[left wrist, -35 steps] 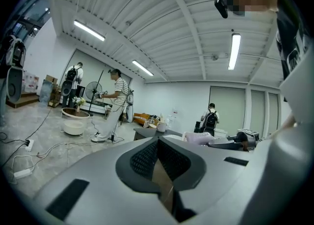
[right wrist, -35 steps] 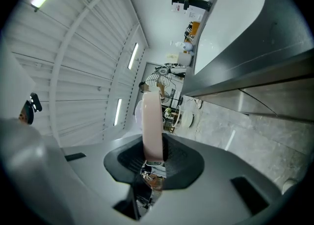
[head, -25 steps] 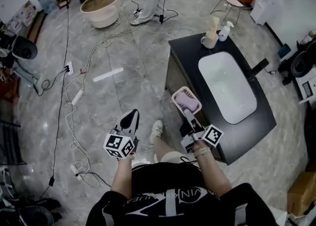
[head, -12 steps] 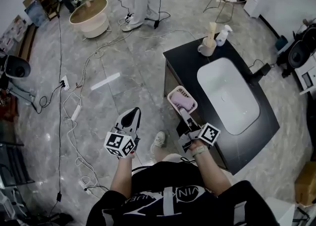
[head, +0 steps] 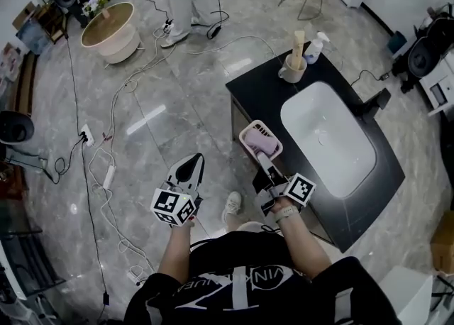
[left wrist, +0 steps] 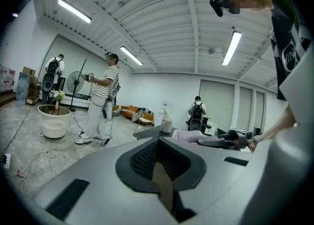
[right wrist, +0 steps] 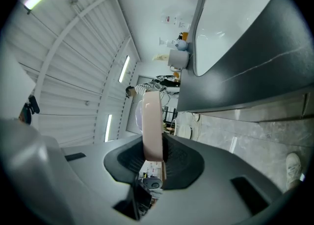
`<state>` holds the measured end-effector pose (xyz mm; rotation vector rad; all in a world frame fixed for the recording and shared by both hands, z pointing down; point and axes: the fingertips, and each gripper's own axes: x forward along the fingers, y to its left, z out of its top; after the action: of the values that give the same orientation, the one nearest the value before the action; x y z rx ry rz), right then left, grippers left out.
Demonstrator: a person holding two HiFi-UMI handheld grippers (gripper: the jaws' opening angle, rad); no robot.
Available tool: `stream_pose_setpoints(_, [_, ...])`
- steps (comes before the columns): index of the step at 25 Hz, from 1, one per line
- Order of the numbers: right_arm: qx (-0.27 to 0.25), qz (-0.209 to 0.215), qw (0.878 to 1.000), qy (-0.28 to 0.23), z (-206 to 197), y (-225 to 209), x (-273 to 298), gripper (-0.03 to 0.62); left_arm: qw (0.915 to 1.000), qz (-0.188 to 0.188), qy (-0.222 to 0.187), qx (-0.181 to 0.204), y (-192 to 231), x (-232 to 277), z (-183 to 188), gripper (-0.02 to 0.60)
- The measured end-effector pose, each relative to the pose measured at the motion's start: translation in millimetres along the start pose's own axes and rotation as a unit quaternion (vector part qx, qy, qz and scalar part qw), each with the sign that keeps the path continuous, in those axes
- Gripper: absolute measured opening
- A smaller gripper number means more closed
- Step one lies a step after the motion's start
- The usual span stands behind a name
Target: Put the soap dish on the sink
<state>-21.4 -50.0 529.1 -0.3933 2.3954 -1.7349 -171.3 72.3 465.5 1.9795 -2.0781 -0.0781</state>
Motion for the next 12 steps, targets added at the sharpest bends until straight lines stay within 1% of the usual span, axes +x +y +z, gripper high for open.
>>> stream_pose_setpoints(4, [0.007,-0.010,1.000,-0.011,7.1,-5.5,16.3,0.084,0.9999,-0.010,0.007,0.002,15.7,18.0,6.1,0.014])
stream_pose_setpoints(8, [0.035,-0.060,0.997,-0.013,6.0,-20.5,24.2,0.084,0.9996,-0.023,0.008,0.010,24.8,31.8,16.5,0.014])
stream_pose_setpoints(12, [0.044,-0.078,0.996,-0.015,3.1,-24.9,35.9,0.084,0.9994,-0.032,0.007,0.011,38.2,41.3,20.4,0.014])
